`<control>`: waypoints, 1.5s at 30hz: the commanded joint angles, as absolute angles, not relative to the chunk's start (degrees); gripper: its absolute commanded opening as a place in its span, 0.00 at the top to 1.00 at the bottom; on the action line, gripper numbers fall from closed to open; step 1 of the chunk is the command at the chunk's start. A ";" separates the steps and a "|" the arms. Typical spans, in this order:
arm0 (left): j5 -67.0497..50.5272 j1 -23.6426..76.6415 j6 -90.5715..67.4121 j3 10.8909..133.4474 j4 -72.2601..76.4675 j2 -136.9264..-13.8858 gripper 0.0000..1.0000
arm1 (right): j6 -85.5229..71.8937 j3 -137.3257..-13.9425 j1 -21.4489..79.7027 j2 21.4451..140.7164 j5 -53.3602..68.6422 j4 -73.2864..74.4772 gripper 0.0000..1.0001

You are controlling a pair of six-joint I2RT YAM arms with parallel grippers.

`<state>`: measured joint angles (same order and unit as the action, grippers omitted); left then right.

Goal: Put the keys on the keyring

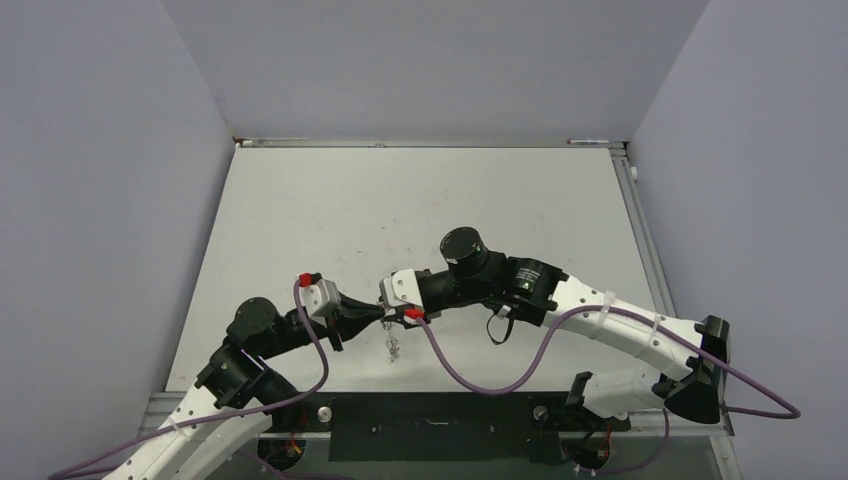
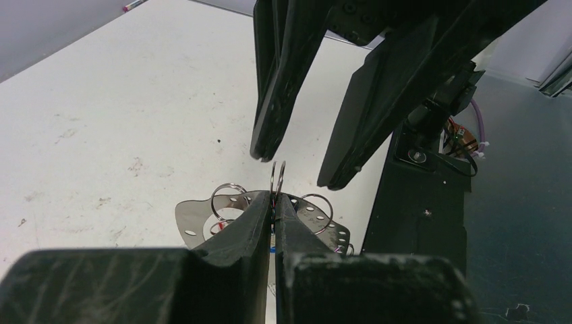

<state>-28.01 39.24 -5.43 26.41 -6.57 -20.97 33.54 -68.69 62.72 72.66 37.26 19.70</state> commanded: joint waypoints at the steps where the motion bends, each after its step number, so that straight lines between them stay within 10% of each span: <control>1: -28.54 38.94 -6.20 29.45 -4.41 -21.03 1.00 | 36.06 -72.68 63.18 74.49 36.77 23.70 0.66; 39: -28.29 39.02 -6.33 29.09 -4.24 -20.31 1.00 | 36.78 -71.98 62.79 77.36 34.35 20.00 0.95; 45: -23.26 38.85 -11.24 27.58 -2.04 -18.25 0.65 | 33.73 -64.52 61.59 72.47 32.11 9.33 0.95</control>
